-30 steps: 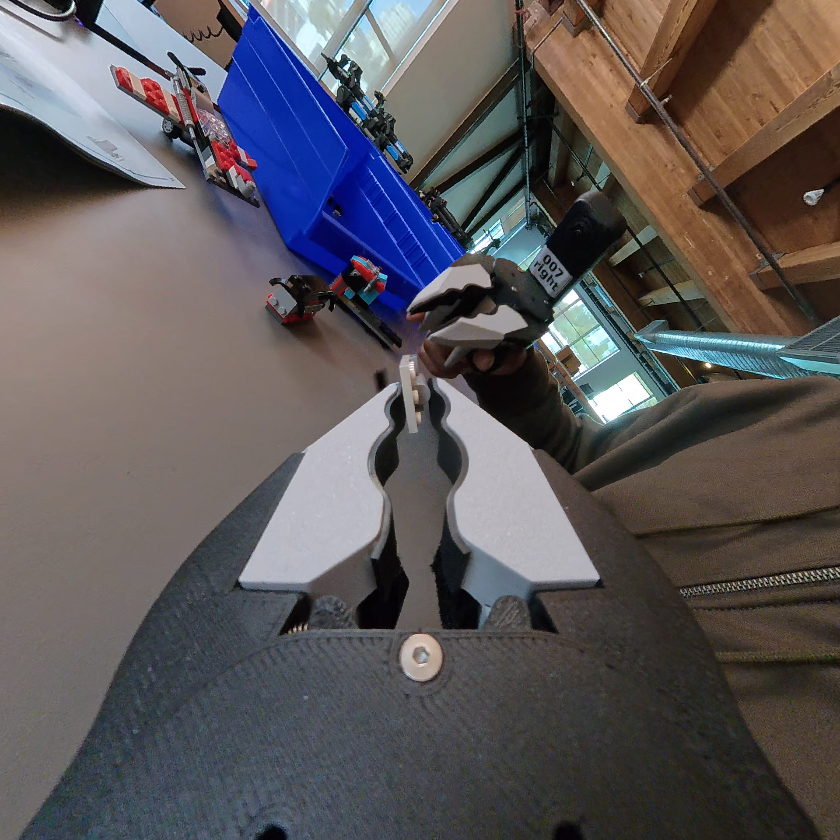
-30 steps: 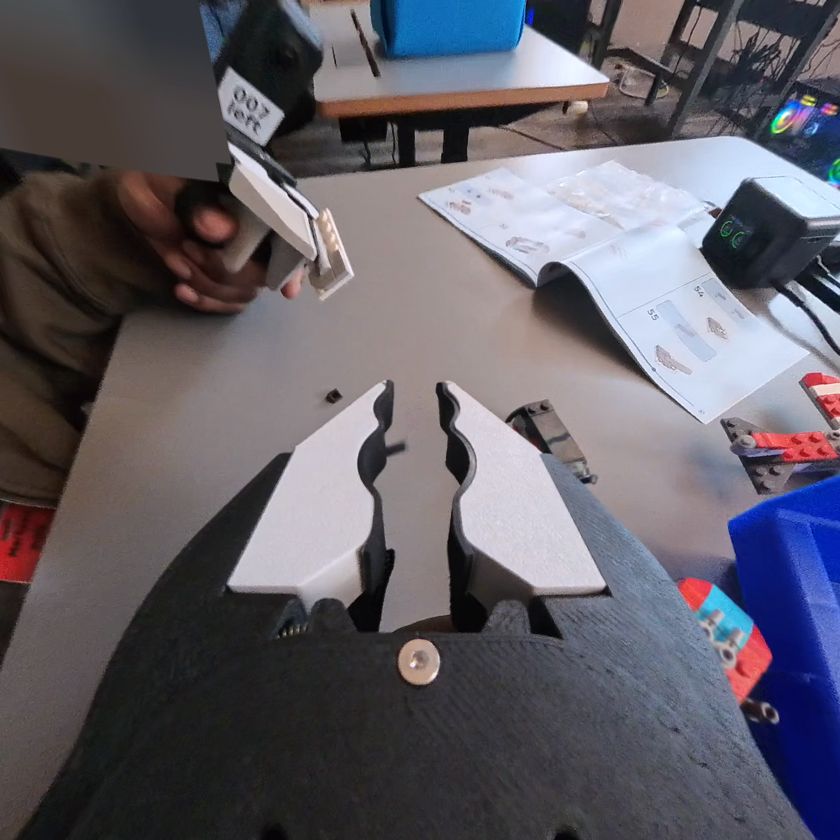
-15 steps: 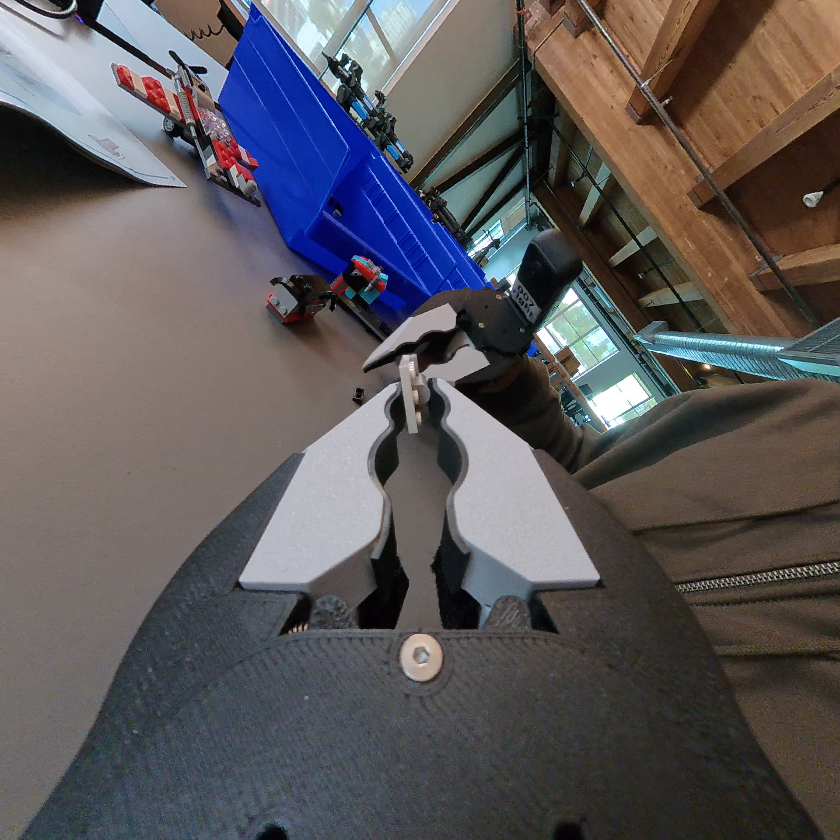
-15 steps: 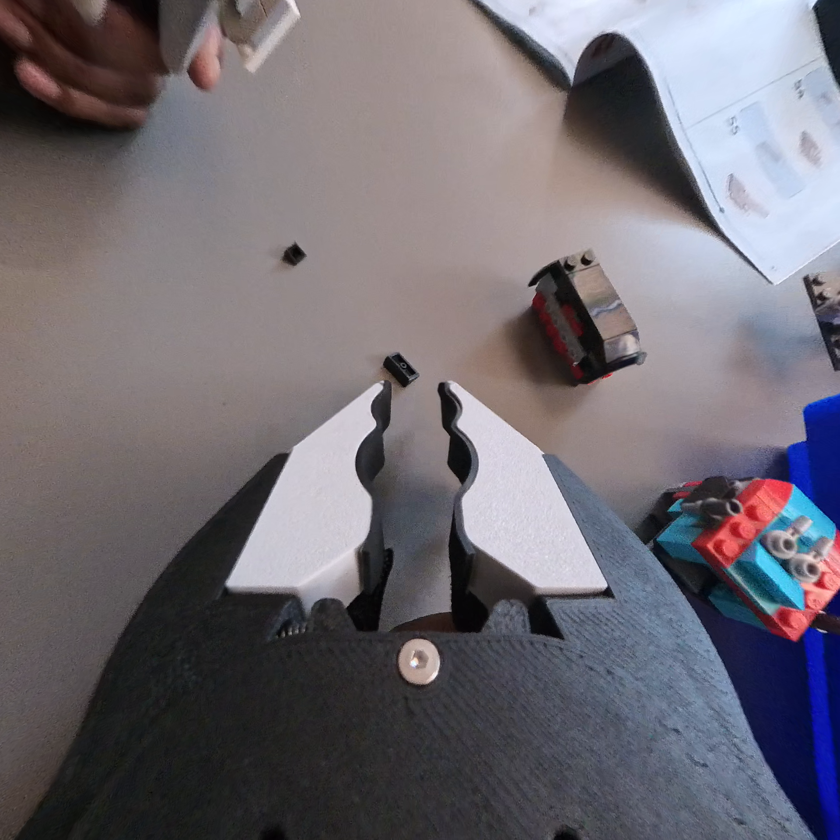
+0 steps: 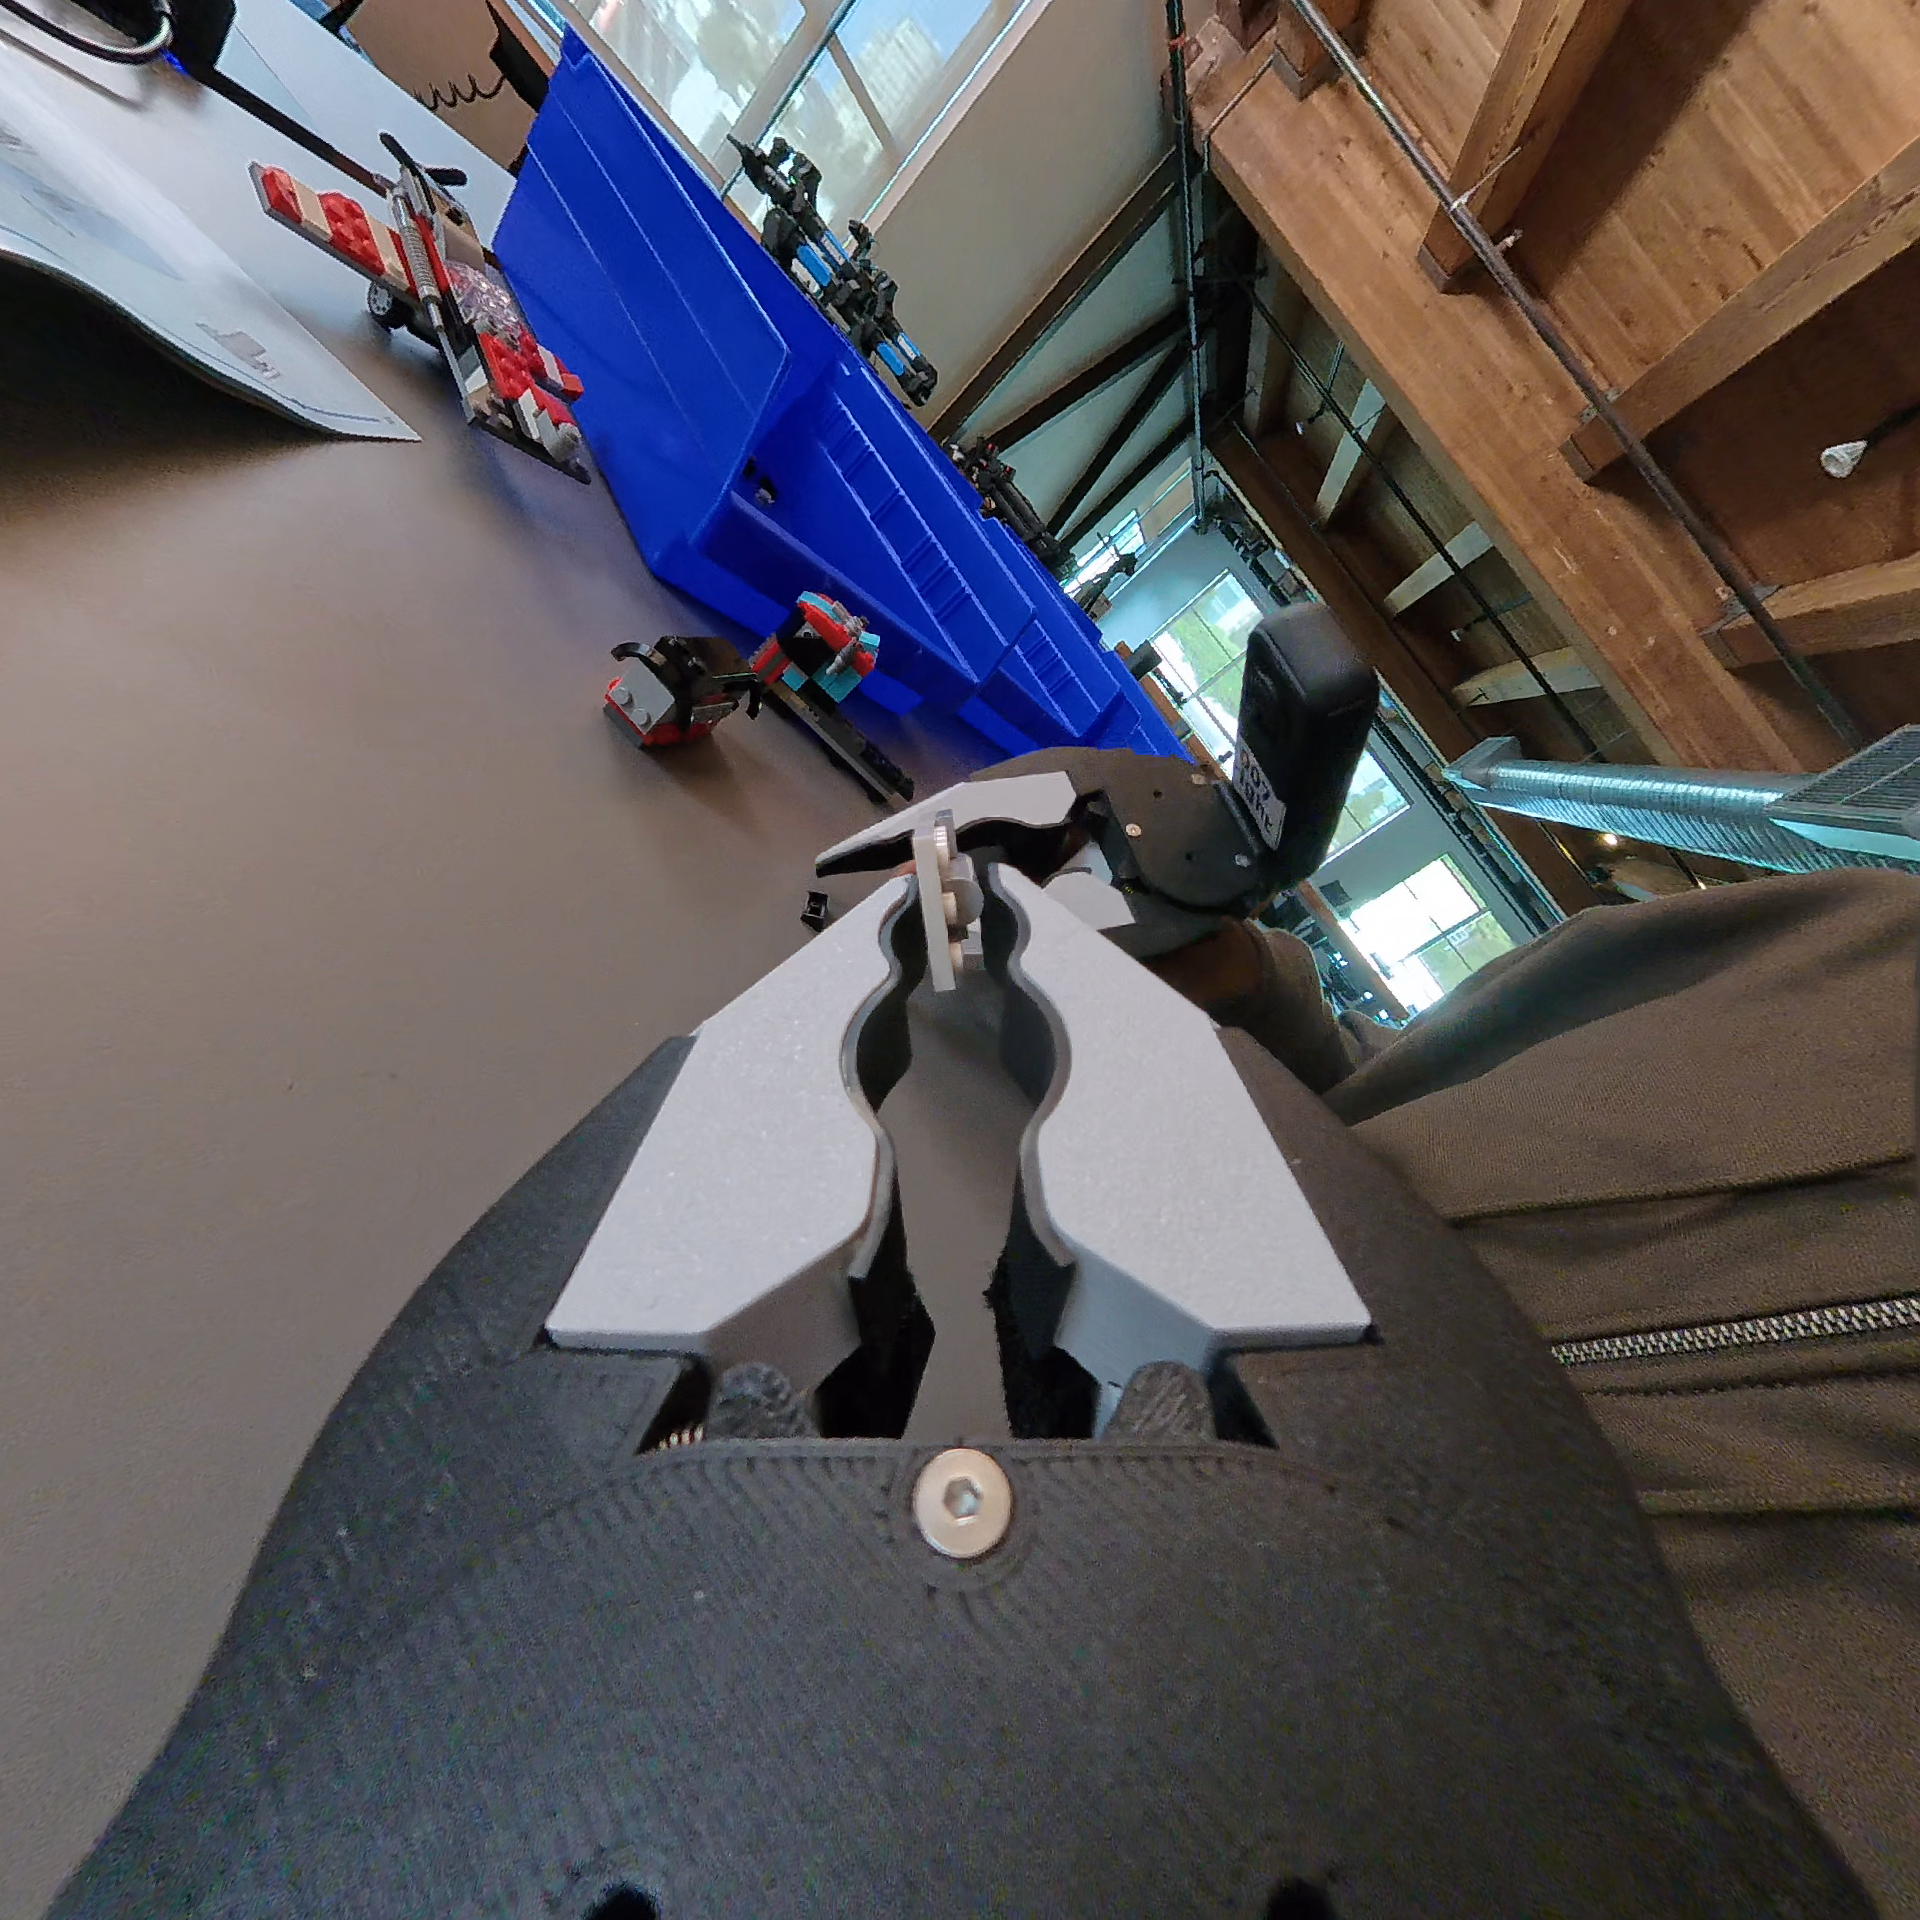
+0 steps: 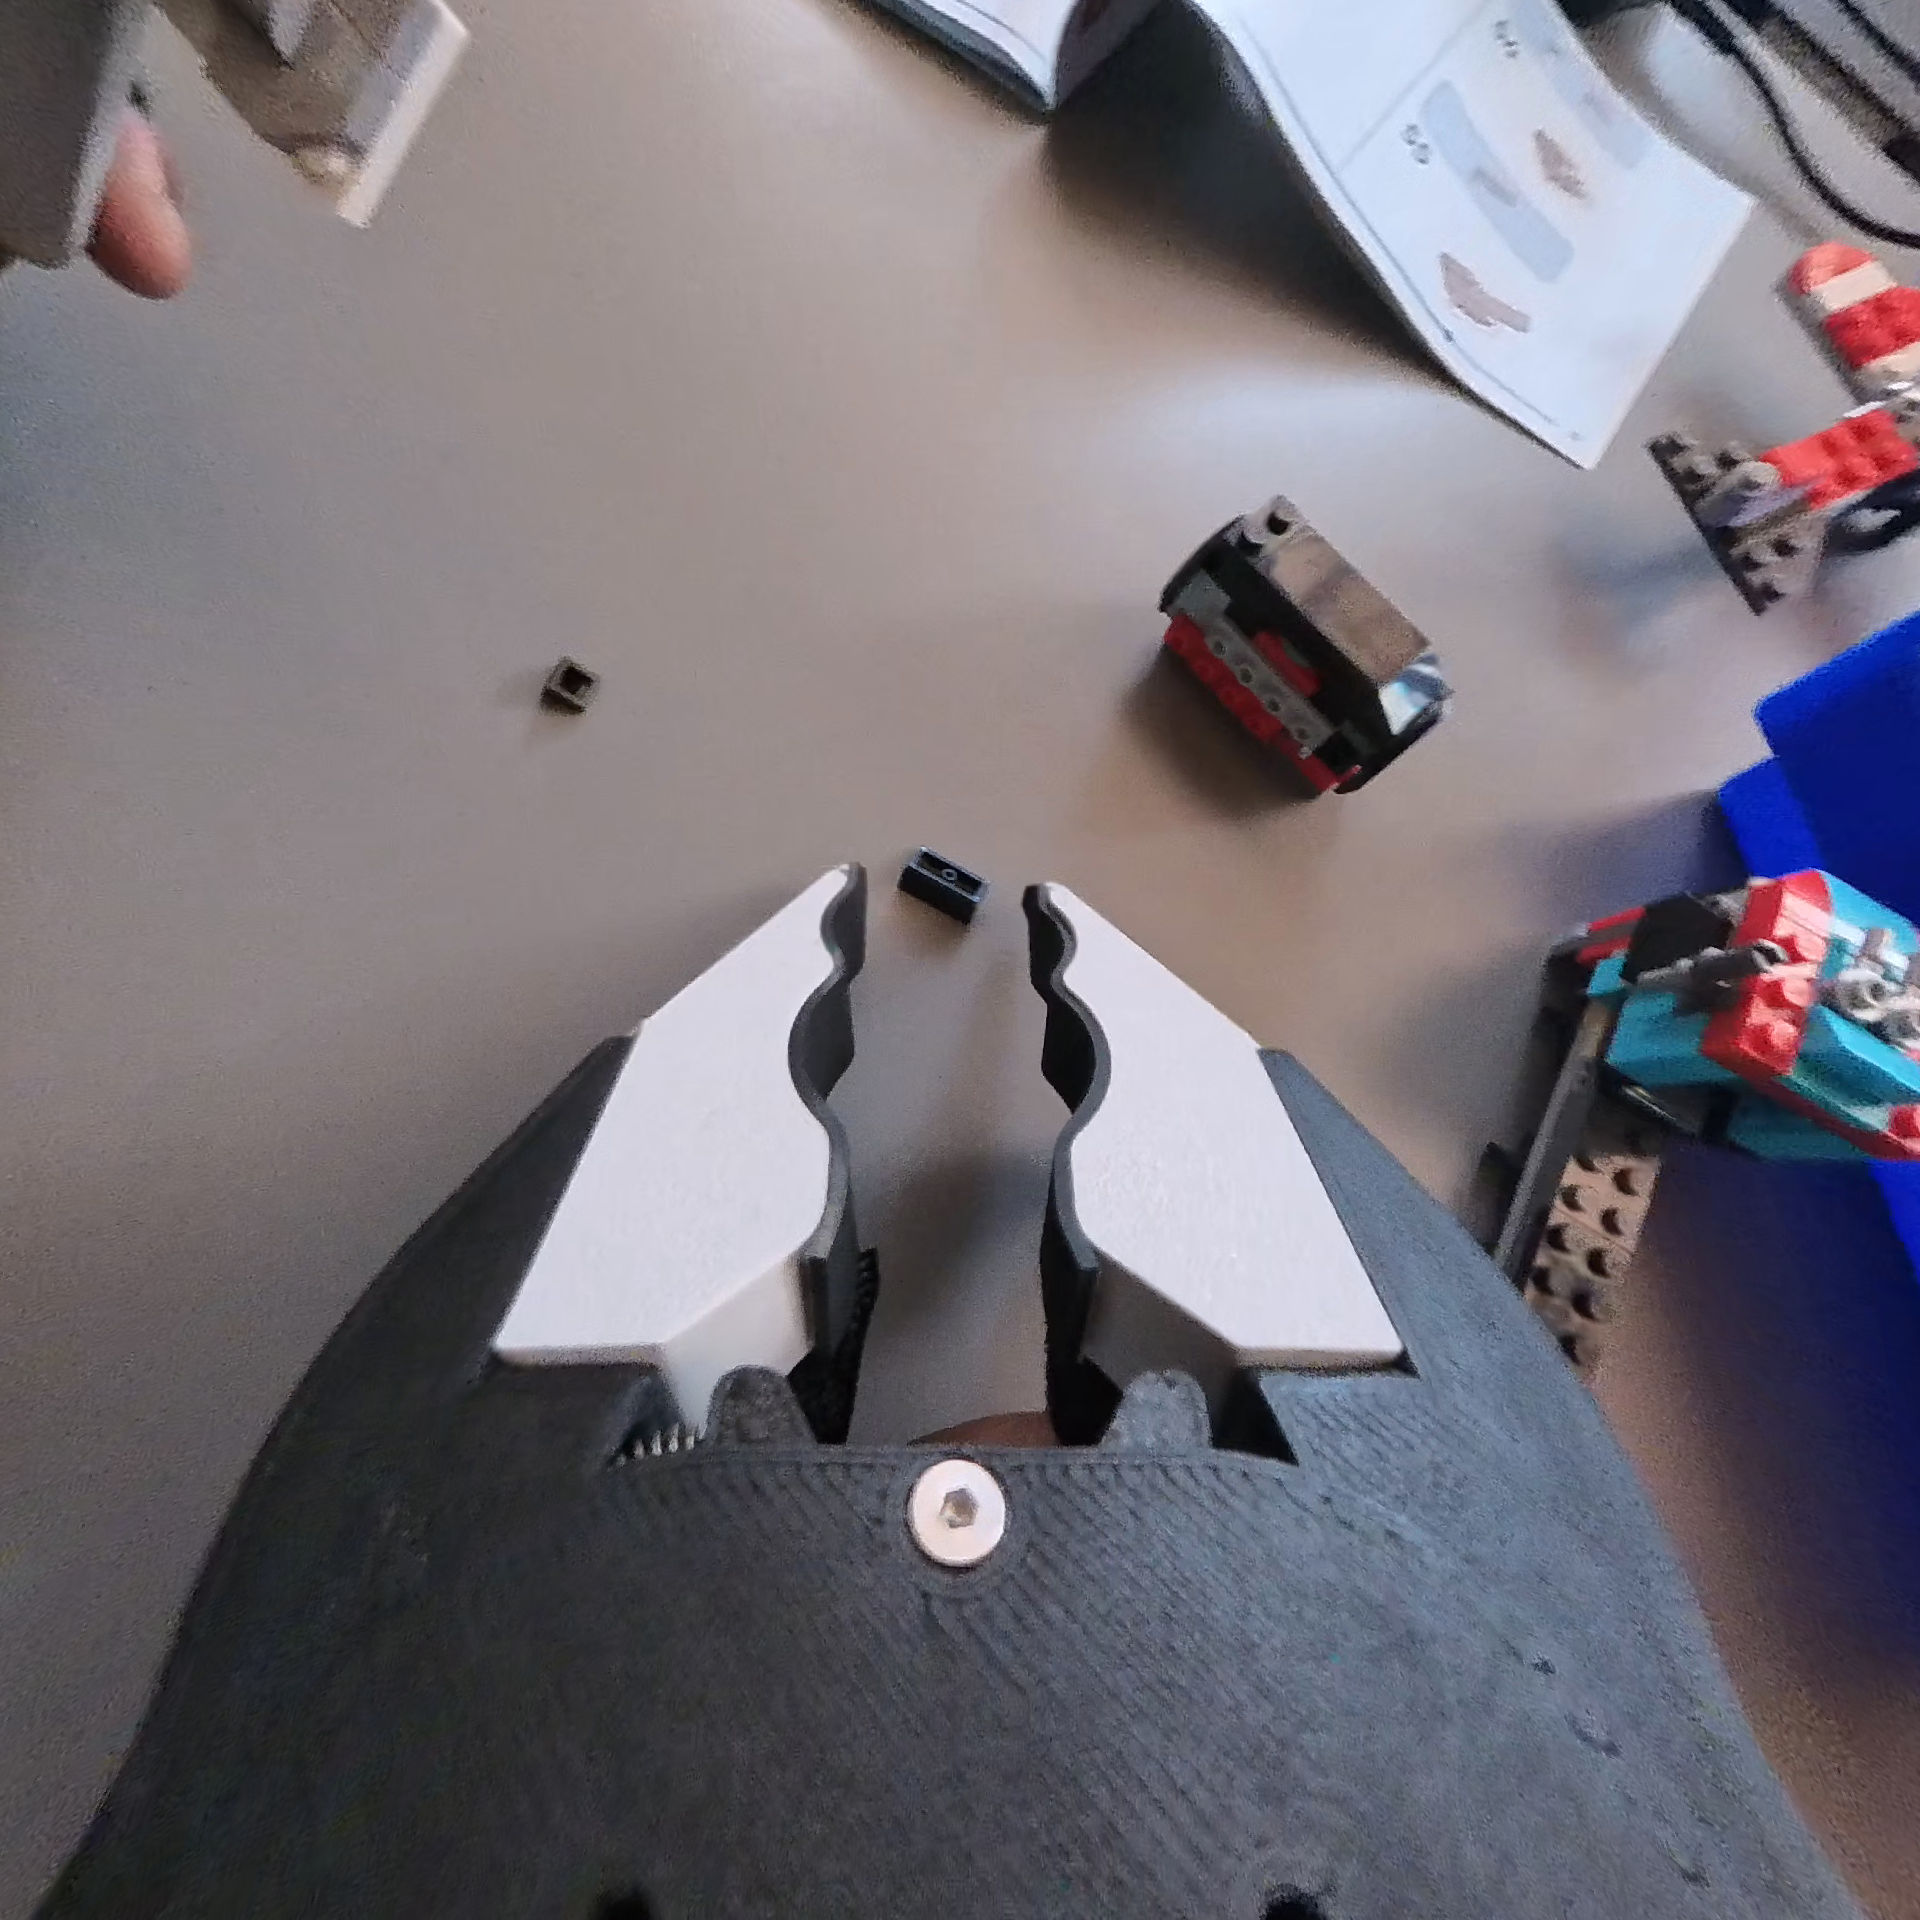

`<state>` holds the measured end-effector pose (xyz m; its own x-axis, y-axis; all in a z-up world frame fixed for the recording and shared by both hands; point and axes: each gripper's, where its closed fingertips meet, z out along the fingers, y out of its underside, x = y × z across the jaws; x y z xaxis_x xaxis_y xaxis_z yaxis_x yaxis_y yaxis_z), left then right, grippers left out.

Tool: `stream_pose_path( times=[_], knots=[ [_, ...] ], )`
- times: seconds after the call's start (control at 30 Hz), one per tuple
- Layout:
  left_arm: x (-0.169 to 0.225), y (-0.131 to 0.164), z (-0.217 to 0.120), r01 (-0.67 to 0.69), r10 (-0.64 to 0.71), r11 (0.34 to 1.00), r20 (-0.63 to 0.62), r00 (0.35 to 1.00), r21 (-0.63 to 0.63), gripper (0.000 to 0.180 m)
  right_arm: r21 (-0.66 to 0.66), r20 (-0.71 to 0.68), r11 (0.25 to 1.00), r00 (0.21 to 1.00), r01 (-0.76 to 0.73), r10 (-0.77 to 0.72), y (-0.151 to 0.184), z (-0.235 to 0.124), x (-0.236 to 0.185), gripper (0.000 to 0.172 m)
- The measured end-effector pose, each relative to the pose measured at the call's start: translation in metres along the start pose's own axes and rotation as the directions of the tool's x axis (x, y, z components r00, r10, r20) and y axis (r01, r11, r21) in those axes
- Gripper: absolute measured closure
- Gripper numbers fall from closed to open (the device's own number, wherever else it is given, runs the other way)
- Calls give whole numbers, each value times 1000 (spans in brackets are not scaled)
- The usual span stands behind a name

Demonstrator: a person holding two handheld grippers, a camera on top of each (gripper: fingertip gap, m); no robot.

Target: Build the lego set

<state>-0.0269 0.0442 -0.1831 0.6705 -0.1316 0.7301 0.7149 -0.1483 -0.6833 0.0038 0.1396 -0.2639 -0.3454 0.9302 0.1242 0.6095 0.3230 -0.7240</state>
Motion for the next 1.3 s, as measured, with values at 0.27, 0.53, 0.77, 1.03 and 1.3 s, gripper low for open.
stream_pose_path(
  times=[0.27,0.53,0.77,1.03,1.3],
  knots=[
    [1,0,-1,-5,5,1000,-6,1000,4,171,-16,7,999,1000,31,-30,-2,6,-2,153],
    [2,0,-1,-4,4,1000,-11,1000,6,171,273,12,954,992,121,-129,-48,-30,-9,148],
    [2,-1,-1,-3,4,1000,-13,1000,8,171,189,64,981,997,36,-49,-22,-31,0,143],
    [2,-1,-1,-2,2,1000,-13,1000,8,171,153,270,988,962,1,-42,2,-49,-33,143],
    [2,-1,-1,-4,4,1000,-11,1000,7,171,139,421,987,896,86,-138,38,-82,-99,142]
  ],
)
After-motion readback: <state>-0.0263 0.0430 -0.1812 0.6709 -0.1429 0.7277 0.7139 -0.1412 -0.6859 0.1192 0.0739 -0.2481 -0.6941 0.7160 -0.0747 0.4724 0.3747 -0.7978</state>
